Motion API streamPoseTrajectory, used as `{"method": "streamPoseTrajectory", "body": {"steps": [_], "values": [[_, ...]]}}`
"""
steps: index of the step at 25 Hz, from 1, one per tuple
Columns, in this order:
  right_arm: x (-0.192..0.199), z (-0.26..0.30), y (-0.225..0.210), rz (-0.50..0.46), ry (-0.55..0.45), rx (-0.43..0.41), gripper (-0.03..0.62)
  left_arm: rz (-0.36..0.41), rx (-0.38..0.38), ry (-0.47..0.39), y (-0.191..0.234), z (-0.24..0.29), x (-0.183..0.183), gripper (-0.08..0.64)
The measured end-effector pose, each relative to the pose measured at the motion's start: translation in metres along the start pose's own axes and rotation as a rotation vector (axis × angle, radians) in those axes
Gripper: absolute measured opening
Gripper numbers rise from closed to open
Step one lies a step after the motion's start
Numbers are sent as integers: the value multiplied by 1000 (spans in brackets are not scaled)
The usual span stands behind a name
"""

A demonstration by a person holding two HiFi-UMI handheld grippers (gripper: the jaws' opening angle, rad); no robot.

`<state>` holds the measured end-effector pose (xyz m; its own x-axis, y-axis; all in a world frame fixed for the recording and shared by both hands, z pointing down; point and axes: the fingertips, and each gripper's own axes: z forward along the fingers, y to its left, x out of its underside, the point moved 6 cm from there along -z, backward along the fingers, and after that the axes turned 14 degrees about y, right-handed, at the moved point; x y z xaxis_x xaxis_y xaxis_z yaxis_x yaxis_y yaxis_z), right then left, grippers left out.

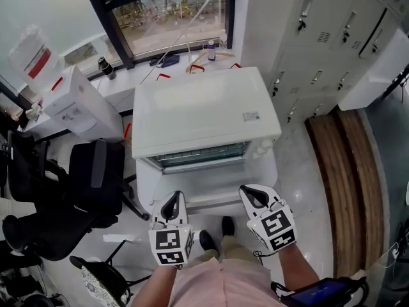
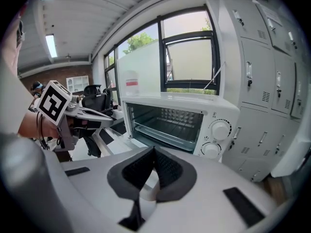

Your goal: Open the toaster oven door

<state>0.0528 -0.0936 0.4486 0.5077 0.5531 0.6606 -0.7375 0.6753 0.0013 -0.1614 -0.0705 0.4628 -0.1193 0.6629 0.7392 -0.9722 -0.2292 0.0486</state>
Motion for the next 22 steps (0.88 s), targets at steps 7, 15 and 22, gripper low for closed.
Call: {"method": "streamPoseTrajectory", "body": {"steps": [7,15,22], "values": [[7,-1,0,9,5,9,0,-9,17,9,-5,0,5,12],[17,0,5,10,20,6,2,-19,15,30,-9,0,16,12],[29,2,8,11,34,-1,2,-28,16,47,-12,2,25,12]]}}
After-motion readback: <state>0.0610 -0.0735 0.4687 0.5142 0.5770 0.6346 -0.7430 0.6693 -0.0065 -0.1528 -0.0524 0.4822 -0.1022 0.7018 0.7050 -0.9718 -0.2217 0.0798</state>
